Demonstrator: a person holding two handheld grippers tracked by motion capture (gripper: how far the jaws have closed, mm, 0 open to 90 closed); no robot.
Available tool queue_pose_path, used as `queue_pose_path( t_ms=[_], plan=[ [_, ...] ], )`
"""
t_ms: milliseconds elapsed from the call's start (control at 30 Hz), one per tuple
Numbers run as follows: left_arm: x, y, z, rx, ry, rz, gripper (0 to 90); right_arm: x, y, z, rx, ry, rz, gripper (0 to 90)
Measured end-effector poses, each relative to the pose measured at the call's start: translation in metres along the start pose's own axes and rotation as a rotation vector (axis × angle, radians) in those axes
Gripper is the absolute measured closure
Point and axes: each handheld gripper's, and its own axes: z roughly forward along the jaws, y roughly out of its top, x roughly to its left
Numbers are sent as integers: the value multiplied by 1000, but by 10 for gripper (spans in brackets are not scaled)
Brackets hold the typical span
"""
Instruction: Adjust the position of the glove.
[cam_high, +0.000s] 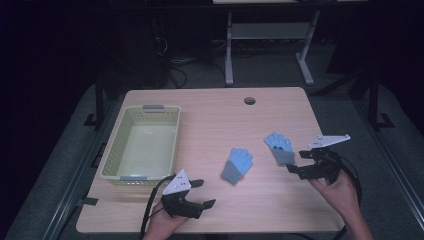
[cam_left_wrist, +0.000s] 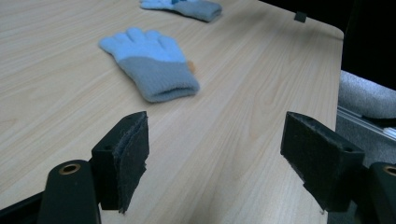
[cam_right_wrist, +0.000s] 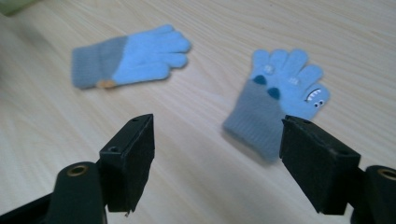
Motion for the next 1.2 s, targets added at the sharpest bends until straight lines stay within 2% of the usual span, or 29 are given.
queue_pose_path(
  t_ms=[33,233,267,367,467,567,633,700,933,1067,1200],
  plan=[
    [0,-1,0,12,1,13,232,-3,3,2,5,-4,-8,271],
    [-4,-1,0,5,2,11,231,-14,19,12,41,-22,-27,289],
    [-4,-1,0,5,3,16,231,-17,26,19,65,-29,-43,302],
    [-5,-1,1,4,2,12,231,-22,33,28,97,-29,-45,308],
    [-5,-1,1,5,-2,13,232,-26,38,35,110,-36,-55,326],
    [-5,-1,1,5,-5,14,232,-29,40,38,114,-30,-48,332],
    [-5,-1,1,4,-6,14,231,-36,42,49,154,-41,-46,344],
    [-5,0,0,-1,-6,6,232,-38,43,52,160,-41,-35,346],
    [-4,0,0,-2,-9,4,232,-51,39,71,239,-46,-12,425],
    [-4,0,0,0,-8,6,232,-57,37,79,254,-36,12,434],
    [-4,0,0,-3,-6,6,232,-57,36,86,269,-27,13,456]
  ],
)
